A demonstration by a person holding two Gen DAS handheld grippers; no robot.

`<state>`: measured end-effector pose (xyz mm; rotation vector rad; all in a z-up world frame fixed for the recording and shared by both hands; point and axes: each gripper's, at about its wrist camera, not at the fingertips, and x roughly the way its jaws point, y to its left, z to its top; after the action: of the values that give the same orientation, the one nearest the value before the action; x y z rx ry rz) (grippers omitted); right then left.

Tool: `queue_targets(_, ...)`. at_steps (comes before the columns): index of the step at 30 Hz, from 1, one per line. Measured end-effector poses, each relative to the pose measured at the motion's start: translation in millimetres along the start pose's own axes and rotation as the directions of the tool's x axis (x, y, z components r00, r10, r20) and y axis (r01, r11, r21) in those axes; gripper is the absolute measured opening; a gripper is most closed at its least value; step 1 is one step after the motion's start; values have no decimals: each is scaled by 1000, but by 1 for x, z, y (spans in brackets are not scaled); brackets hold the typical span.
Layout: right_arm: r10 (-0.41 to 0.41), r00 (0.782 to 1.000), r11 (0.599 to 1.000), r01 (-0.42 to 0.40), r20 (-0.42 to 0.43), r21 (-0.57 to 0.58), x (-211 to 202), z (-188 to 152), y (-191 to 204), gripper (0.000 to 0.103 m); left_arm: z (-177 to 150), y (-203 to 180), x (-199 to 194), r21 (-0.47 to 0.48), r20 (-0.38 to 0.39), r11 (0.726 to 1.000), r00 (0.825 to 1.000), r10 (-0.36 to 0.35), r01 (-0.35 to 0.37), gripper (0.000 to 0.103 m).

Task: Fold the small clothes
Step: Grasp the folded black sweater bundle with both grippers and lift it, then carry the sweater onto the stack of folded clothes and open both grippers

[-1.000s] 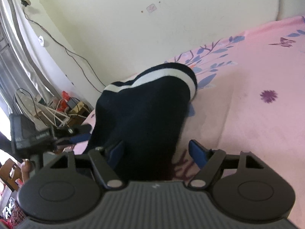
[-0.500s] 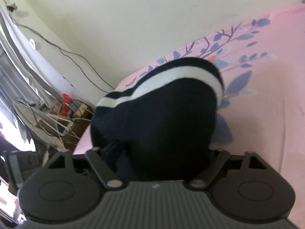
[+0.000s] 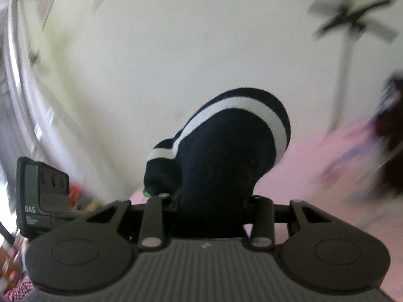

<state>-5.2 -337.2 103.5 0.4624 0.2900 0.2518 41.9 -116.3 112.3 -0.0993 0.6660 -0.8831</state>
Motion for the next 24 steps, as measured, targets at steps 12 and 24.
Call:
queue_targets(12,-468,881,848,426,69,317,-25,92,-247,48,87,-111,285,2,-163,999,985,48,-48,93)
queue_targets(24,-552,795,823,470,252,320,-100,8,-175,58,35,-99,182,110,-16,985,991,134,-131,103)
